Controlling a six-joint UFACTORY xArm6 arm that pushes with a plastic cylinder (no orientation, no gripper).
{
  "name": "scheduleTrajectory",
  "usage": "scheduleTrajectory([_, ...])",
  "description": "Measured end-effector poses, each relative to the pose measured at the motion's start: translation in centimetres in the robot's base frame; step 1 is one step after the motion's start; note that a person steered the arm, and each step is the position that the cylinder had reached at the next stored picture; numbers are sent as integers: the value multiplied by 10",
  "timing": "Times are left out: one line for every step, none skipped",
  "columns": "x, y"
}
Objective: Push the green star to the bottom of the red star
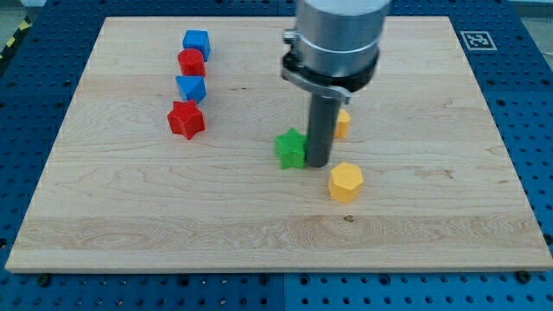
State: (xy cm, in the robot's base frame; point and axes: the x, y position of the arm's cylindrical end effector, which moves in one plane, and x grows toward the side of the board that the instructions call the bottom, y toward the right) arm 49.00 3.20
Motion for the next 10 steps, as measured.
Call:
scheduleTrajectory([1,-26])
scheduleTrajectory([2,-15])
scheduleTrajectory([-8,3])
scheduleTrajectory([-31,4])
scheduleTrajectory([-32,-10])
scheduleTrajectory([-28,-34])
scheduleTrajectory([-28,-43])
scheduleTrajectory([-28,-48])
scheduleTrajectory([-28,-62])
scheduleTrajectory([-28,-73])
